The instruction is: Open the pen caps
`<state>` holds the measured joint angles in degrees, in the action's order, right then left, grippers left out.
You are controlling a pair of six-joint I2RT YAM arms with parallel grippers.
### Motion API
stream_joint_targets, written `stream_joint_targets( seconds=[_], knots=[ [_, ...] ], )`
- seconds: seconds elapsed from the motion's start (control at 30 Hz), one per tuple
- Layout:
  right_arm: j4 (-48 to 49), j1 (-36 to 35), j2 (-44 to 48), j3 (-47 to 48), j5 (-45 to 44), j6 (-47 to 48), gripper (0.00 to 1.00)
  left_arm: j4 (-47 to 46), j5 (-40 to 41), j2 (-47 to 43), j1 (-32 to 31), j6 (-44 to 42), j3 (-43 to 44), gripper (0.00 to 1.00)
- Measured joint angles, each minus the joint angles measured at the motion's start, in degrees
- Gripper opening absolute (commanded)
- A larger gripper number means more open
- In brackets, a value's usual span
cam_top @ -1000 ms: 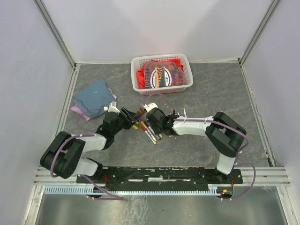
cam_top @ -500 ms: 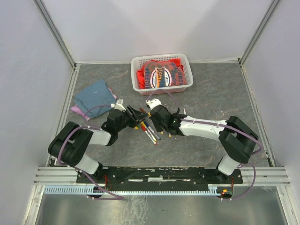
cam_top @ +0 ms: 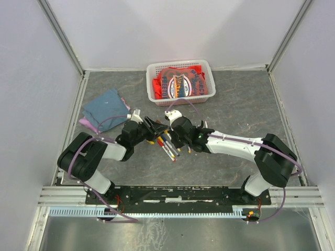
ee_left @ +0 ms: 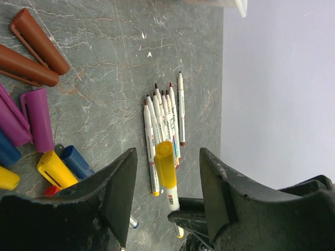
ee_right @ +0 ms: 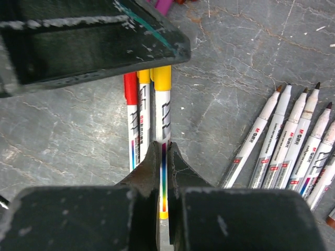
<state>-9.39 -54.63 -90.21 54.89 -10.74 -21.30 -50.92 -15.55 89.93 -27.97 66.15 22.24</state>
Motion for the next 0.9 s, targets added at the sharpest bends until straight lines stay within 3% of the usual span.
stream_joint_targets(
  seconds=[0.2,0.6,0.77,0.9],
  knots=[
    [1.0,0.0,0.8,-0.2,2.5,-1.1,0.01,-1.6,-0.3,1.0,-0.3,0.0,0.2,0.56],
    [1.7,0.4,0.9,-0.2,5.0,-2.5,0.01,-5.9,-1.5,1.4,-0.3,0.9,0.0,0.35],
    [1.8,1.0,1.2,-0.2,6.1,-3.0,0.01,-7.3,-1.6,1.6,-0.3,0.9,-0.7,0.25],
    [2.0,1.5,1.7,-0.4,6.8,-3.2,0.01,-8.7,-1.6,2.3,-0.3,1.2,-1.1,0.09]
  ],
)
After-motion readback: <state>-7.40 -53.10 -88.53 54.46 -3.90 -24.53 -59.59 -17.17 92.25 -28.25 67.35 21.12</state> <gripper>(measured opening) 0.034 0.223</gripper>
